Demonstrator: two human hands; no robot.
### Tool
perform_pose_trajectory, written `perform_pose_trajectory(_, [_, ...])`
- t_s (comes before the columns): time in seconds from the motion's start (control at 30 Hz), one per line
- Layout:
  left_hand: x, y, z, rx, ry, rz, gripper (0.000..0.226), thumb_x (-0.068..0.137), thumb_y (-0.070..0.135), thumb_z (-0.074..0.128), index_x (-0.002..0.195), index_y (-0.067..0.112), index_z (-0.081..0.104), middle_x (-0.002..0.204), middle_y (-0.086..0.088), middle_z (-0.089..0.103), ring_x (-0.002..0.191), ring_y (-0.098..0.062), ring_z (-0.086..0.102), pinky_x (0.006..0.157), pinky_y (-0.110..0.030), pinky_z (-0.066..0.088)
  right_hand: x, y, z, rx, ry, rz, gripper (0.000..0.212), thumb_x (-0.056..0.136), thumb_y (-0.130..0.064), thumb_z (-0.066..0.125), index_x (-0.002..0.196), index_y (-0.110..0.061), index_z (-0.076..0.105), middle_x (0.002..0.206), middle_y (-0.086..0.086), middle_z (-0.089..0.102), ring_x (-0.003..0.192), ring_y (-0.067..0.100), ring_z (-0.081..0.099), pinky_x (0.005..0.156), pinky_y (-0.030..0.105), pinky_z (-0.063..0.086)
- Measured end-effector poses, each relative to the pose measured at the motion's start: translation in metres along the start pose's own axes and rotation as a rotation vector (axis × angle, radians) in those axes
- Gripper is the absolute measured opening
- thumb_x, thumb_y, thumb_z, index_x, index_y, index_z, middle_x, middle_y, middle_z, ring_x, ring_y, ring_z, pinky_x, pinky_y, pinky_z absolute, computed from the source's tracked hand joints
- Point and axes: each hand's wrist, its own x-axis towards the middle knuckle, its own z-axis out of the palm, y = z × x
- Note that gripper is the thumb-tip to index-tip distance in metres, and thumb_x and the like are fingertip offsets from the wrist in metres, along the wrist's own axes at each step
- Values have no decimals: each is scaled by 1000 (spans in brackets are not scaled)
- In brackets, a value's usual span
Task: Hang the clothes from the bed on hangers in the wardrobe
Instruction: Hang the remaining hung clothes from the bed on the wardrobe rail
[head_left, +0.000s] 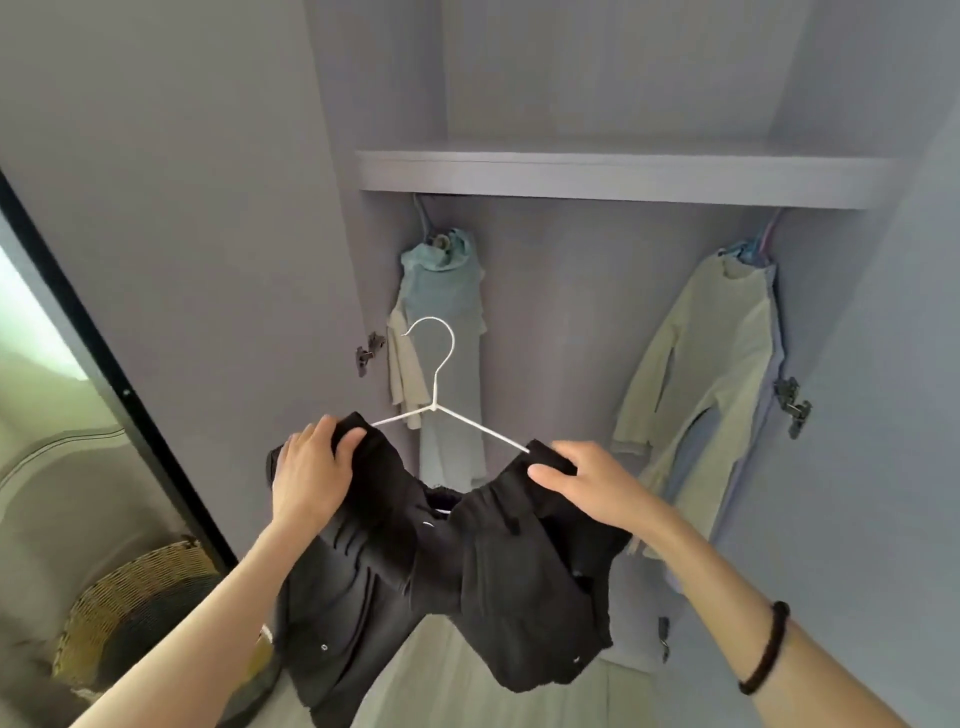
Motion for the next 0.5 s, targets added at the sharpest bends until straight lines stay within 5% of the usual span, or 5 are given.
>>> perform_pose_trajectory(0.17, [16,25,45,36,-195,42,39,98,34,40,126,9,48,120,-14,55,109,-31,51,91,-40,40,14,30,-17,21,56,109,22,93,-25,53,101,-8,63,101,9,67,96,23,61,83,30,44])
perform_pose_trajectory(0.3, [25,34,75,-18,-361,106,45,98,28,41,139,12,36,138,-12,42,126,-29,40,103,-35,31,38,63,-26,-14,119,255,24,93,-31,51,98,-9,60,98,9,66,98,27,61,87,39,45])
perform_pose_trajectory(0.43, [63,56,77,-52,-331,163,48,99,30,37,143,12,31,147,-9,32,135,-26,30,110,-36,26,69,78,-47,4,206,335,23,96,-32,47,111,-18,57,105,-5,56,110,24,54,94,34,39])
perform_pose_trajectory(0.5, [84,71,77,-43,-261,223,47,99,29,36,142,11,32,147,-10,31,136,-25,28,111,-36,25,88,87,-58,54,248,362,15,94,-33,49,95,-21,57,96,-3,61,98,21,57,91,38,43])
